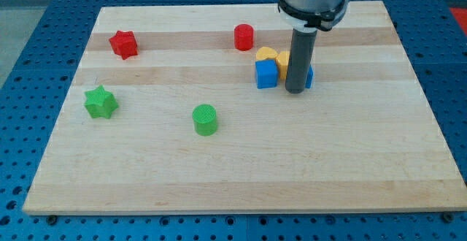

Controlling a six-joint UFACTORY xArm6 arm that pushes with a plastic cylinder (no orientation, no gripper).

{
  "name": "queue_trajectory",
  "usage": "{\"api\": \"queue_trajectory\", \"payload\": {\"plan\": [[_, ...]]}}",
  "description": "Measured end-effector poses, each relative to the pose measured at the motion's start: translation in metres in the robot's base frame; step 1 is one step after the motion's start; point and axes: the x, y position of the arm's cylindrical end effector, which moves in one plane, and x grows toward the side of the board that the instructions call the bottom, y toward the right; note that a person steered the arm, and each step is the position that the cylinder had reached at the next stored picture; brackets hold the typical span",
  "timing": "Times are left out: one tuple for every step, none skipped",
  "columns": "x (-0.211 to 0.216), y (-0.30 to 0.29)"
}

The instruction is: Touch the right side of blue triangle

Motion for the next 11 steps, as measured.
{"api": "queue_trajectory", "payload": {"plan": [[0.023,0.008],[0.022,0.043],[-0.012,0.081],[-0.042,0.089],[-0.044,0.077],[-0.044,0.058],[-0.044,0.044],[-0.042,0.033],[-0.036,0.031],[-0.034,0.035],[-0.03,0.037]]}}
